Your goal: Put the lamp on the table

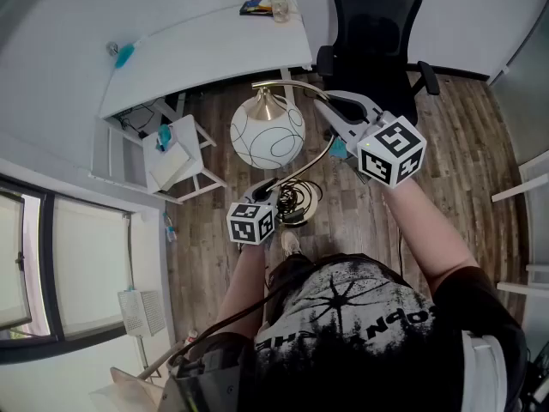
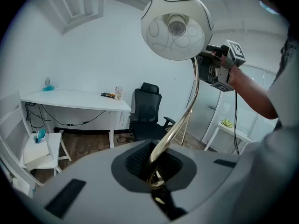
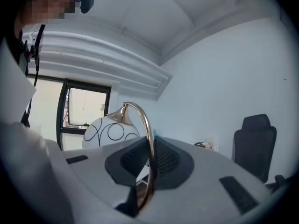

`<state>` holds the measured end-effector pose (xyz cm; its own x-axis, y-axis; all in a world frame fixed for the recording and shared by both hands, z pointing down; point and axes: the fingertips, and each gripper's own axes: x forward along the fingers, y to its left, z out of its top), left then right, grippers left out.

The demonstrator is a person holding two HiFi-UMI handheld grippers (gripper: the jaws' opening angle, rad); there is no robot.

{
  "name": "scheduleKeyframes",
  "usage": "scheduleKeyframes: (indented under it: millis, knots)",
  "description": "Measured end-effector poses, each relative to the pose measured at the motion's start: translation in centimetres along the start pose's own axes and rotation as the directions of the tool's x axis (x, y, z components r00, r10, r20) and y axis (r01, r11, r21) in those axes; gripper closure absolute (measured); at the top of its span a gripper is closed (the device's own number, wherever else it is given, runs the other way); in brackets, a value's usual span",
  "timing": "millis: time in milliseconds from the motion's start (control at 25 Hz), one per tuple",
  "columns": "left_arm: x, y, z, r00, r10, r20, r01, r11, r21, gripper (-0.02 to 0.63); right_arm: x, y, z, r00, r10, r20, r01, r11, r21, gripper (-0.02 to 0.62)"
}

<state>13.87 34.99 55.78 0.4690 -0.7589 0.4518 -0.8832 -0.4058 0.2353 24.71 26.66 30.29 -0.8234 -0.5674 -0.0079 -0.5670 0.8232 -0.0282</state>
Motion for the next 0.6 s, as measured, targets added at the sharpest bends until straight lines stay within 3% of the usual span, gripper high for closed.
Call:
scheduleKeyframes:
  millis: [600]
  knots:
    - [0.1, -1.7, -0.3, 1.0, -0.007, -0.004, 0.007, 1.0, -0.004, 0.592, -1.6, -0.1, 0.2, 1.0, 0.008, -0.006, -0.008, 1.0, 0.007, 0.557]
